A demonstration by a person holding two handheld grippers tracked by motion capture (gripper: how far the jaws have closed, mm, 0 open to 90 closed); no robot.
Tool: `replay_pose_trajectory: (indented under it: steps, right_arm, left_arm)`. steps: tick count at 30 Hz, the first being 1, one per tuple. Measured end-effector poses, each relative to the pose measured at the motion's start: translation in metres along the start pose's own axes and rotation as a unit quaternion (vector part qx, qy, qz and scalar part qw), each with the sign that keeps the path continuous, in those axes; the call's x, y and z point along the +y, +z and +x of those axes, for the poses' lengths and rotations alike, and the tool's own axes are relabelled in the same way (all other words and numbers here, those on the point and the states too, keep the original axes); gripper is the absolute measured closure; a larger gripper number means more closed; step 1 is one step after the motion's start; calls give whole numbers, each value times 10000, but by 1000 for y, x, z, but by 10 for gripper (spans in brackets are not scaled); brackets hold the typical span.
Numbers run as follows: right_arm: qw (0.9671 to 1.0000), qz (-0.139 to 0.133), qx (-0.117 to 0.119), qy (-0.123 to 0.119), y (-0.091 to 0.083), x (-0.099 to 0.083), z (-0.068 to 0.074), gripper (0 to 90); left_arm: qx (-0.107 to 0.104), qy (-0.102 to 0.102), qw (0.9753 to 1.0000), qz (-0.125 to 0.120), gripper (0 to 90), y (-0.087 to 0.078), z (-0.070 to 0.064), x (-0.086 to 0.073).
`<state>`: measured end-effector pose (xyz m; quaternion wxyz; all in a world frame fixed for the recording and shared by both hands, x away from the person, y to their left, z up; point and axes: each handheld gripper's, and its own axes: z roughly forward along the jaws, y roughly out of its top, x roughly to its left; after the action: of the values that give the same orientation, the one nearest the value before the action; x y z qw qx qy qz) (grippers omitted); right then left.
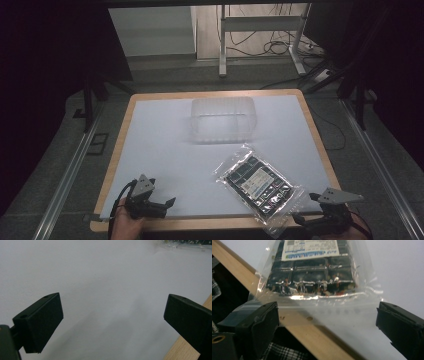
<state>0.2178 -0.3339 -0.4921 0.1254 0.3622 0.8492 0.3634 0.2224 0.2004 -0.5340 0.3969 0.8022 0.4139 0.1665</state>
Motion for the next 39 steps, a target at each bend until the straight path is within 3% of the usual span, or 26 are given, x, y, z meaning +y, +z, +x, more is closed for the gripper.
replay_pose_trajectory:
  steps: [7, 13, 18, 24, 29, 33, 37, 39]
  right_arm:
    - [9991, 308, 151, 241, -3, -10, 1, 94]
    - [9961, 456, 563, 503, -1, -15, 0, 135]
    - [9944, 575, 679, 563, 6, -13, 2, 144]
    - [9897, 489, 871, 1027, 11, -10, -2, 148]
    - [9851, 319, 903, 1428, 17, -7, -5, 196]
    - [9830, 274, 844, 1604, 24, -2, -3, 251]
    - [9829, 298, 664, 1689, 31, 4, 2, 314]
    - [9808, 300, 594, 1832, 34, 6, 4, 382]
  left_arm:
    - [4, 28, 10000, 24, 18, 1, -1, 0]
    - [11, 64, 10000, 42, 19, 1, -1, 1]
    - [18, 91, 9999, 54, 19, 2, -2, 1]
    - [35, 152, 9998, 76, 19, 3, -3, 1]
    - [48, 192, 9998, 90, 20, 3, -4, 1]
    - [63, 227, 9997, 99, 20, 3, -5, 2]
    - [69, 274, 9995, 130, 20, 4, -6, 2]
    - [74, 293, 9994, 144, 20, 5, -7, 2]
